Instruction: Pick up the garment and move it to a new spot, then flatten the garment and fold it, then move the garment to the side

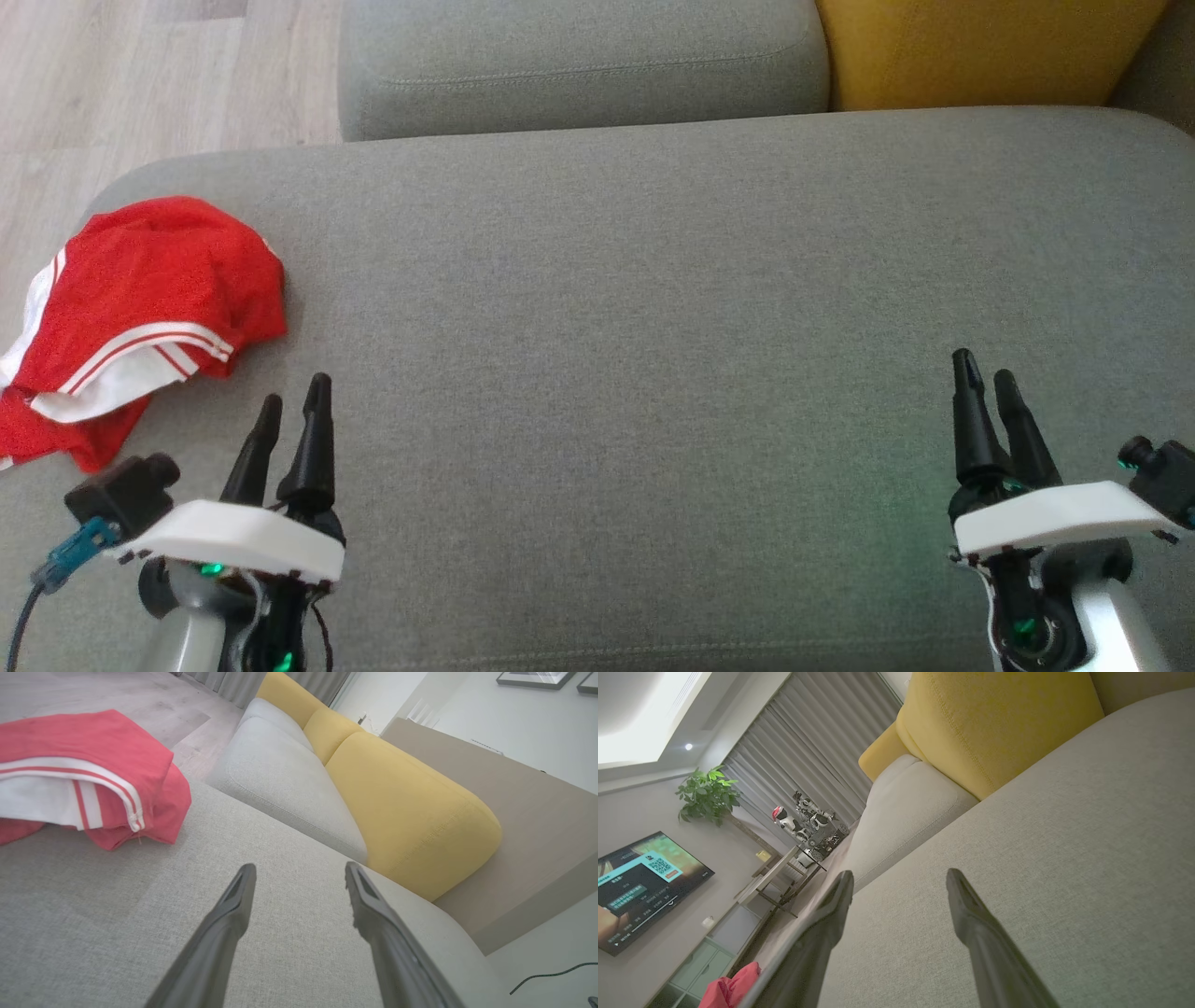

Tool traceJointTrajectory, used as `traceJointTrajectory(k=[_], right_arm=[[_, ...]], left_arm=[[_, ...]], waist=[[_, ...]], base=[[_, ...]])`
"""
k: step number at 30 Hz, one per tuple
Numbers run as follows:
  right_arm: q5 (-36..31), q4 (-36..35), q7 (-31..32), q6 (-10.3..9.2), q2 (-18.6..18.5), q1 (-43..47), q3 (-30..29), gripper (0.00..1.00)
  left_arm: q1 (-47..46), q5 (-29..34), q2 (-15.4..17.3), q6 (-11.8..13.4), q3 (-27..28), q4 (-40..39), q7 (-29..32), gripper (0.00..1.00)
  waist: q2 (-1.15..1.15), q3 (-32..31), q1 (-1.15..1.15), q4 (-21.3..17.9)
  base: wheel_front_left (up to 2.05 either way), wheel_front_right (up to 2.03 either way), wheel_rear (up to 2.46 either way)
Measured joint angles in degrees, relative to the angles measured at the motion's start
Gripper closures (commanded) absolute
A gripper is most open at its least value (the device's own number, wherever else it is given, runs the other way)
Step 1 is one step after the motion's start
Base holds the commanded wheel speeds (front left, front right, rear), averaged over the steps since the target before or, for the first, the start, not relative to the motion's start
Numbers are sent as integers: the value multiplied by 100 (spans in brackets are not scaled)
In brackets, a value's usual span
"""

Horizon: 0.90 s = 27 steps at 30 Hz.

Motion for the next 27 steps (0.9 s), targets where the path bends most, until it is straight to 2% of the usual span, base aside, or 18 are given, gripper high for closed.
traceJointTrajectory(k=[27], right_arm=[[-2059,-23,-177,0,-27,-2,202,0]], left_arm=[[2,1714,283,407,-491,-23,-466,0]], waist=[[0,-12,0,-7]], base=[[0,0,0]])
